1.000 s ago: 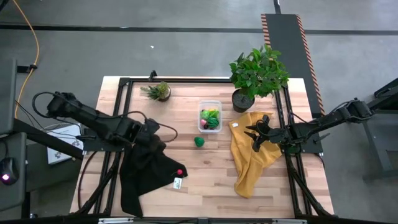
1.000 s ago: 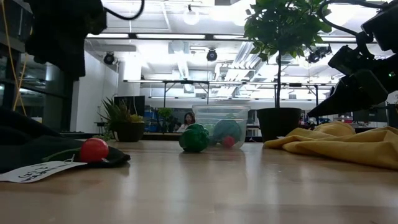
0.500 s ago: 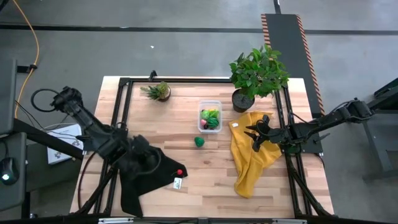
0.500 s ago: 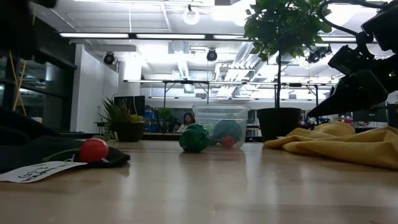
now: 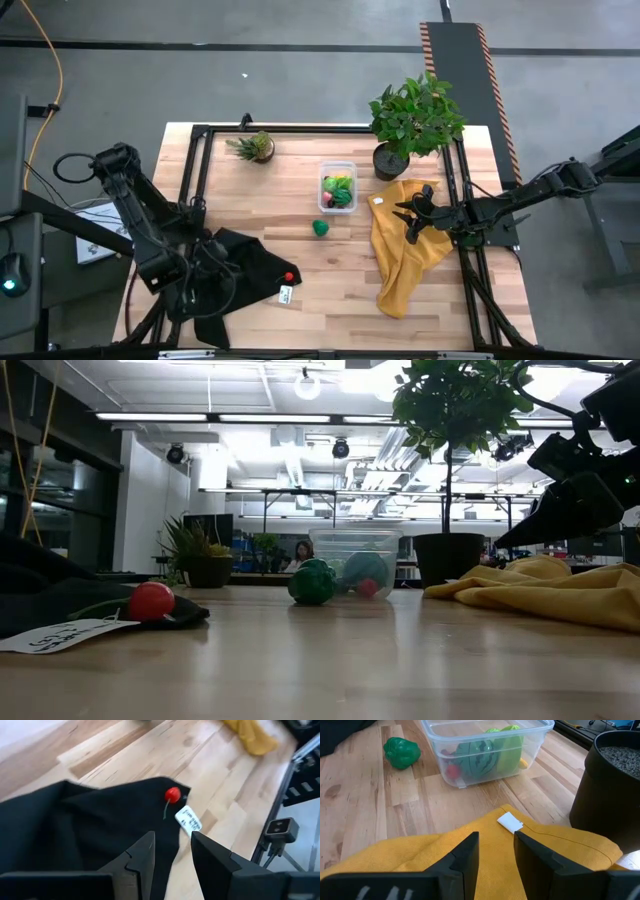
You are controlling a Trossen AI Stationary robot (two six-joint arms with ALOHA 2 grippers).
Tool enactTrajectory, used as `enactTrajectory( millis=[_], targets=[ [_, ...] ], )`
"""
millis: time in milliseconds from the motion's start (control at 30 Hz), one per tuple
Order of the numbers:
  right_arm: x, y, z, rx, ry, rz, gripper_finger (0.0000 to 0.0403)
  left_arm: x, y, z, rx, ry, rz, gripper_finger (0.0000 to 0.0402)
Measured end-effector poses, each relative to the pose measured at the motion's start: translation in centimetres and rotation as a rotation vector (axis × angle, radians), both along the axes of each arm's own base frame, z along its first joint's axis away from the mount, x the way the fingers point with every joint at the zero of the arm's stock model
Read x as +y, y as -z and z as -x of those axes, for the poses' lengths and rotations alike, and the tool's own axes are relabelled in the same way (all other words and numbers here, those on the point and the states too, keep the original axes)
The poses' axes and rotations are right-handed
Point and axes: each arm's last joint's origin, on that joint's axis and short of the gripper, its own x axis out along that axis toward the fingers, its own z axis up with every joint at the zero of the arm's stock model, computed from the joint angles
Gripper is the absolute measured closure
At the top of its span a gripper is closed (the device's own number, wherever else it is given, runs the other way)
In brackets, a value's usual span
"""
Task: Pick and placing Produce into tupperware
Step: Put the red cherry into the transparent bin
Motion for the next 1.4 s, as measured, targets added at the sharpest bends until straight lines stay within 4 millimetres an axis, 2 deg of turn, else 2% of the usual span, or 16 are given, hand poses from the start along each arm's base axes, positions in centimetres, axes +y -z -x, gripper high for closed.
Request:
enactTrajectory(
  millis=[167,333,733,933,1167,1400],
  targets=[
    [0.0,0.0,0.0,0.0,0.0,0.0,0.0289,-1.2,0.8,0.3,-0.051,0.028,-0.077,0.0284],
    [0.0,0.0,0.0,0.0,0.0,0.0,0.0289,-2.2,2.1,0.5,-0.027,0.06,-0.131,0.0284],
    [0.0,0.0,0.0,0.0,0.0,0.0,0.0289,-4.3,5.8,-0.9,-0.053,0.048,-0.201,0.0284],
    [0.0,0.0,0.0,0.0,0.0,0.0,0.0289,-5.4,7.2,-1.7,-0.089,0.103,-0.285,0.0284],
    [0.0,0.0,0.0,0.0,0.0,0.0,0.0289,-6.3,8.9,-1.7,-0.068,0.21,-0.417,0.0284],
    [0.0,0.0,0.0,0.0,0.0,0.0,0.0289,-6.9,9.9,-1.8,-0.088,0.22,-0.461,0.0284]
  ],
)
